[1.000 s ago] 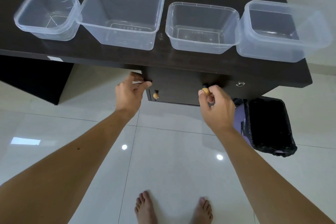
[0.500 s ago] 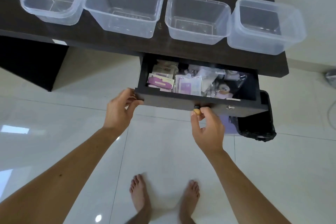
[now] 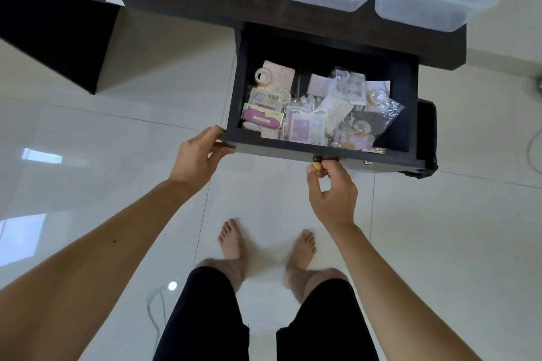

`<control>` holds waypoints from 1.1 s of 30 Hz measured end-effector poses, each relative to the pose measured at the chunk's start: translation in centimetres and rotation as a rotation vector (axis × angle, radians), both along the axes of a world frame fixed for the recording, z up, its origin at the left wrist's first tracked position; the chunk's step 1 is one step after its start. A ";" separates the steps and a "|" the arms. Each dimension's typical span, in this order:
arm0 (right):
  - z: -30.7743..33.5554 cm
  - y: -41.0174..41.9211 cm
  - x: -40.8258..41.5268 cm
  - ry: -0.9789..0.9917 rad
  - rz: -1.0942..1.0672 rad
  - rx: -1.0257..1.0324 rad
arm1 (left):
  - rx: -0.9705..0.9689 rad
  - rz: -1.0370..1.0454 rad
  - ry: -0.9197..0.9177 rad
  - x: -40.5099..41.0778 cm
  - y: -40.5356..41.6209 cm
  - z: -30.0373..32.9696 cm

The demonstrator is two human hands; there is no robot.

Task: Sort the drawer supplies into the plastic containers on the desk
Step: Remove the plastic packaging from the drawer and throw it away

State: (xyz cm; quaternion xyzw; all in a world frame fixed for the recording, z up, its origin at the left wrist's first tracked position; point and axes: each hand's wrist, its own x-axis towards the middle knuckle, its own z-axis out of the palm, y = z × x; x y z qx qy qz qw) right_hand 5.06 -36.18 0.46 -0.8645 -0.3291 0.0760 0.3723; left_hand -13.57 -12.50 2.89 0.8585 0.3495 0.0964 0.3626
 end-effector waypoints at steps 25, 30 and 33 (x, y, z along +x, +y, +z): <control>1.9 -2.4 -1.1 0.159 0.047 -0.100 | -0.009 0.037 0.232 -1.4 -1.9 1.8; 5.2 -3.0 0.3 0.201 -0.001 -0.029 | 0.072 -0.088 0.311 -2.1 0.8 4.7; 8.3 -2.2 1.8 0.096 0.008 0.066 | 0.127 -0.154 0.259 -1.6 2.1 6.7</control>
